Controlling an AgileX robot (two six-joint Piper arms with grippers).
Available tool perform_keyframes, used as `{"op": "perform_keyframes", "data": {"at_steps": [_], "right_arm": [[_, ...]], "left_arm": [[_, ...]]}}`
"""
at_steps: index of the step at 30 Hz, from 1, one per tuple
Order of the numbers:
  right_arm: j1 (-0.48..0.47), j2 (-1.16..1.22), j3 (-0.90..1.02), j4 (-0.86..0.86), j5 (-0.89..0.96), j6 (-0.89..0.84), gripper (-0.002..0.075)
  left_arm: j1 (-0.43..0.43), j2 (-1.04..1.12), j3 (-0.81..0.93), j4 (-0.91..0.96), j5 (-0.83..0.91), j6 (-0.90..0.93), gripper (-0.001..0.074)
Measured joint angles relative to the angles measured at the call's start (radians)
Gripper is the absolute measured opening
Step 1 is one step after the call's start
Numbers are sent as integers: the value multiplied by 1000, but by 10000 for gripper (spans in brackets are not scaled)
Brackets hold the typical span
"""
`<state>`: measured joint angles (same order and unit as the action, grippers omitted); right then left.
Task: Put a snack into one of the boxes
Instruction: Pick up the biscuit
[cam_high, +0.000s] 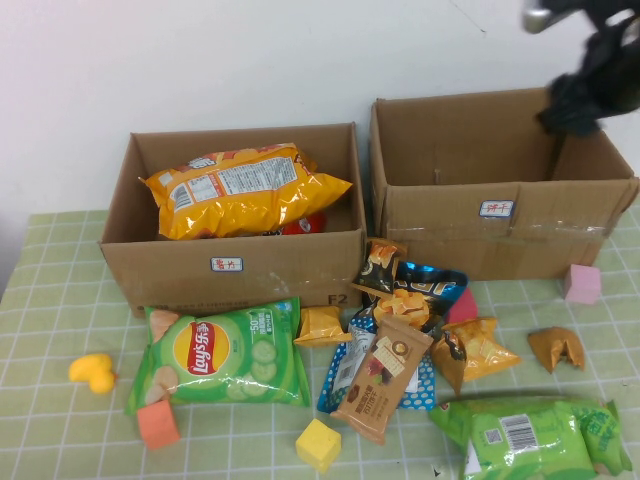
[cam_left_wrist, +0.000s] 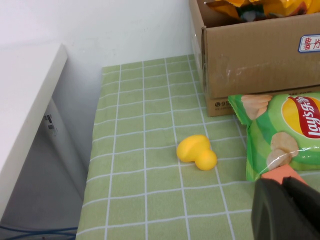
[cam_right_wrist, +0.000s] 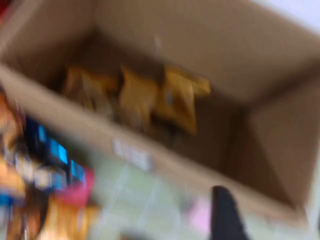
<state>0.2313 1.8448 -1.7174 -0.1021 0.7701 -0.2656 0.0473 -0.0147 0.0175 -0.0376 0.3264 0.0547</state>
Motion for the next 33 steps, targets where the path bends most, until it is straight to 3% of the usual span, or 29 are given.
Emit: {"op": "perform_keyframes", "data": {"at_steps": [9,13,20,25,28,33], "right_arm": [[-64,-59,70,63,414,-11,50],[-64,-59,211,163,387,-26,10],[-64,5,417,226,175,-29,0],[-64,116,429,228,96,-27,89],[-64,167,429,228,28,1,214],[-64,242,429,228,-91,56,485]], "left_arm": [[0,0,0,0,0,0,-1],[0,0,0,0,0,0,-1],[0,0,0,0,0,2,-1],[0,0,0,0,0,2,-1],[0,0,0,0,0,2,-1],[0,0,0,0,0,2,-1]]}}
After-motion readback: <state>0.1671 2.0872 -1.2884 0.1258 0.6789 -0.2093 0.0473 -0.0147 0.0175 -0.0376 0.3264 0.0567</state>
